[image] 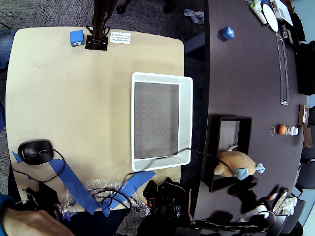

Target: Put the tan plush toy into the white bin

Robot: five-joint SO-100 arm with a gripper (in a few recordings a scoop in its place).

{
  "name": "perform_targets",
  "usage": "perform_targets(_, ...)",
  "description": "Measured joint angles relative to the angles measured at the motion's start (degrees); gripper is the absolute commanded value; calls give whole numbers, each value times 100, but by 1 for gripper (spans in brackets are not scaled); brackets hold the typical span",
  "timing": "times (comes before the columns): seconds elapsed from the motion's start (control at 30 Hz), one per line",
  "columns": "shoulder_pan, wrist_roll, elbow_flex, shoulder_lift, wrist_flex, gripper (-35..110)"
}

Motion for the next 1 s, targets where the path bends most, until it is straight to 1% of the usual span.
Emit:
perform_targets(0.17, -44, 0, -606, -677, 0, 63)
perform_targets(0.27, -290, 0, -765, -879, 0, 62)
perform_targets(0.53, -694, 0, -773, -993, 0, 62)
perform_targets(0.73, -738, 0, -765, -1318, 0, 62)
perform_targets(1.0, -738, 0, -519, -1336, 0, 62)
